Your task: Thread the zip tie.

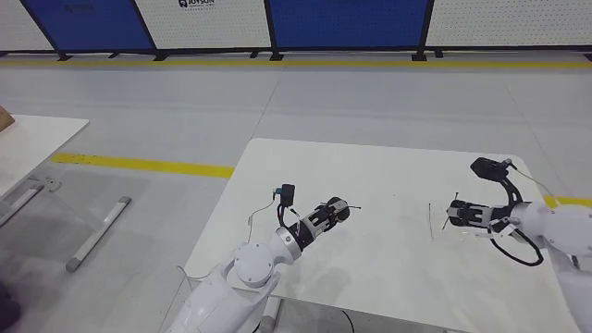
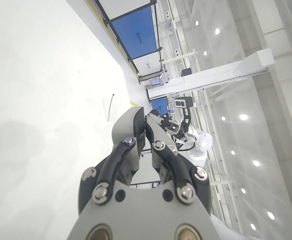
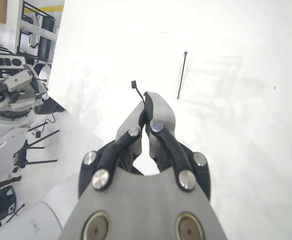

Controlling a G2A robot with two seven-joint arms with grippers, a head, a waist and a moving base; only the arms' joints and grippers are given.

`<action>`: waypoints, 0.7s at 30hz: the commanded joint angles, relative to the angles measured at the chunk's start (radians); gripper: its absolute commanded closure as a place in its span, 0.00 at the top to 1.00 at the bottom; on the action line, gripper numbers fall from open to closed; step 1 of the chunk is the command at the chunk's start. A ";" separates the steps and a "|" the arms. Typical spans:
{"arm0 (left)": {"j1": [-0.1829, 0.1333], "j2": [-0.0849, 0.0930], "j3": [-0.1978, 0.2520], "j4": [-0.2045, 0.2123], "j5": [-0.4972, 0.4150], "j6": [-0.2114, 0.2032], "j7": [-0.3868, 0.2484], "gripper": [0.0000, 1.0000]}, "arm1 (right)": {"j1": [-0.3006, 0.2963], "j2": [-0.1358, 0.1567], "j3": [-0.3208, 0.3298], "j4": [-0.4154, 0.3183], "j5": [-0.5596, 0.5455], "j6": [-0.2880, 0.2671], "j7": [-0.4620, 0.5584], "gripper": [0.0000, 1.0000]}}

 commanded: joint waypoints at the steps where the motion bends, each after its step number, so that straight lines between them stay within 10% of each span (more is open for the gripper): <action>1: 0.000 0.000 0.000 0.000 0.000 0.000 0.000 0.00 | 0.002 0.000 -0.001 0.002 0.000 0.000 0.000 0.00; 9: 0.000 0.000 0.000 0.000 0.000 0.000 0.000 0.00 | -0.019 -0.005 -0.017 0.004 0.030 0.004 -0.056 0.00; 21: 0.000 0.000 0.000 0.000 0.000 0.000 0.000 0.00 | -0.201 -0.039 -0.065 -0.232 0.234 0.008 -0.485 0.00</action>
